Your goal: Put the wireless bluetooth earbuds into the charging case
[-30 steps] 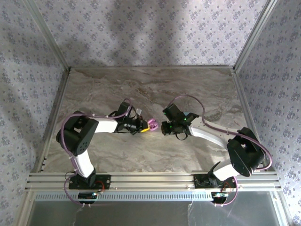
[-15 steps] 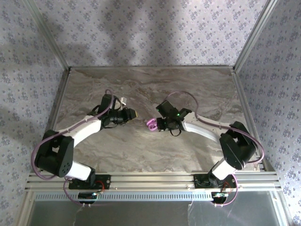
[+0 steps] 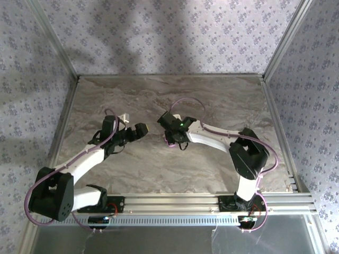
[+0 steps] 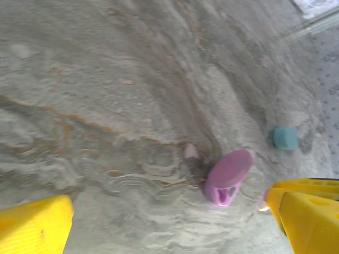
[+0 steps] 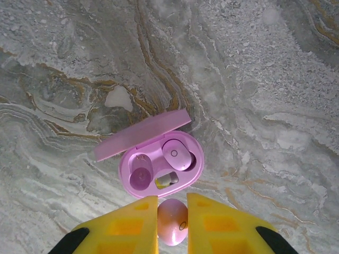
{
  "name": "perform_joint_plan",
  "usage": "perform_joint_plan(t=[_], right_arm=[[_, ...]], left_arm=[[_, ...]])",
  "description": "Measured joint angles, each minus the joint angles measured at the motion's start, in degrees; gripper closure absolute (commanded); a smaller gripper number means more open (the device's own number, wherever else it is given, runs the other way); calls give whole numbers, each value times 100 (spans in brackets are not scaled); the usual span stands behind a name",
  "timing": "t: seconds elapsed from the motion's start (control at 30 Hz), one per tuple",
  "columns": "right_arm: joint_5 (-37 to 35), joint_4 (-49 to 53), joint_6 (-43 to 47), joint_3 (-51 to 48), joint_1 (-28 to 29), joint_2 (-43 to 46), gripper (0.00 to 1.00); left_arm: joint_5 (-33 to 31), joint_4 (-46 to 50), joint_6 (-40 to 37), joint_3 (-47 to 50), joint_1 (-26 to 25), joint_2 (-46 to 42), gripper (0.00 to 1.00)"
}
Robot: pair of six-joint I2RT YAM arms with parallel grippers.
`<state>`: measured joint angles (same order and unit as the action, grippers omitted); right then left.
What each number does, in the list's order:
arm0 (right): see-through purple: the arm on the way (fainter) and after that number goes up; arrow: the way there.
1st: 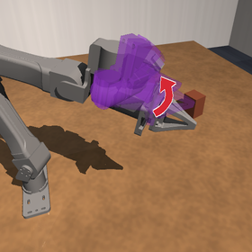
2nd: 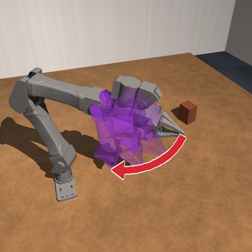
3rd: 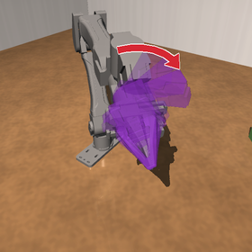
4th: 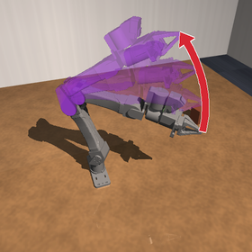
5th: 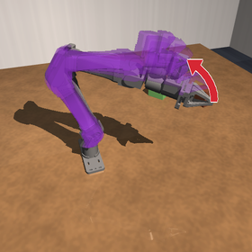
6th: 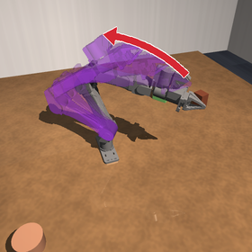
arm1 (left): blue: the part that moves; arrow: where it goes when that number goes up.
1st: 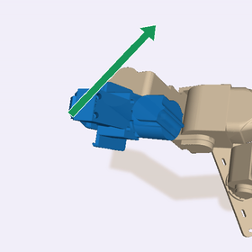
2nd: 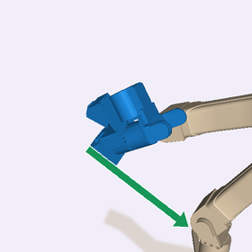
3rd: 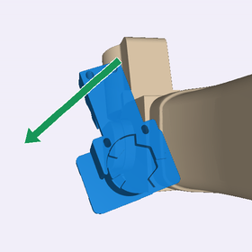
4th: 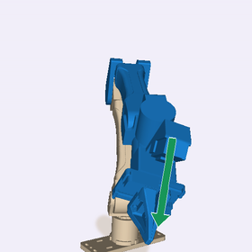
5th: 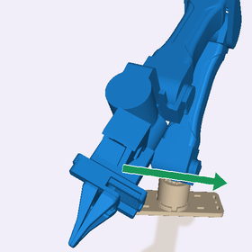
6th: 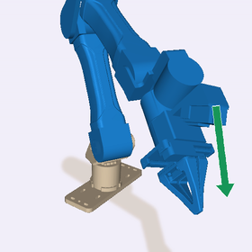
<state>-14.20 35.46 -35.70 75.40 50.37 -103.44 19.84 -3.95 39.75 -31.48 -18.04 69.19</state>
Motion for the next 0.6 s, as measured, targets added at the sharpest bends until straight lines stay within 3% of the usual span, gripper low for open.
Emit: perform_joint_plan(t=[0.6], right_arm=[[-367, 393, -98, 647, 192, -763, 82]], left_arm=[[-146, -61, -13, 31, 221, -85, 0]])
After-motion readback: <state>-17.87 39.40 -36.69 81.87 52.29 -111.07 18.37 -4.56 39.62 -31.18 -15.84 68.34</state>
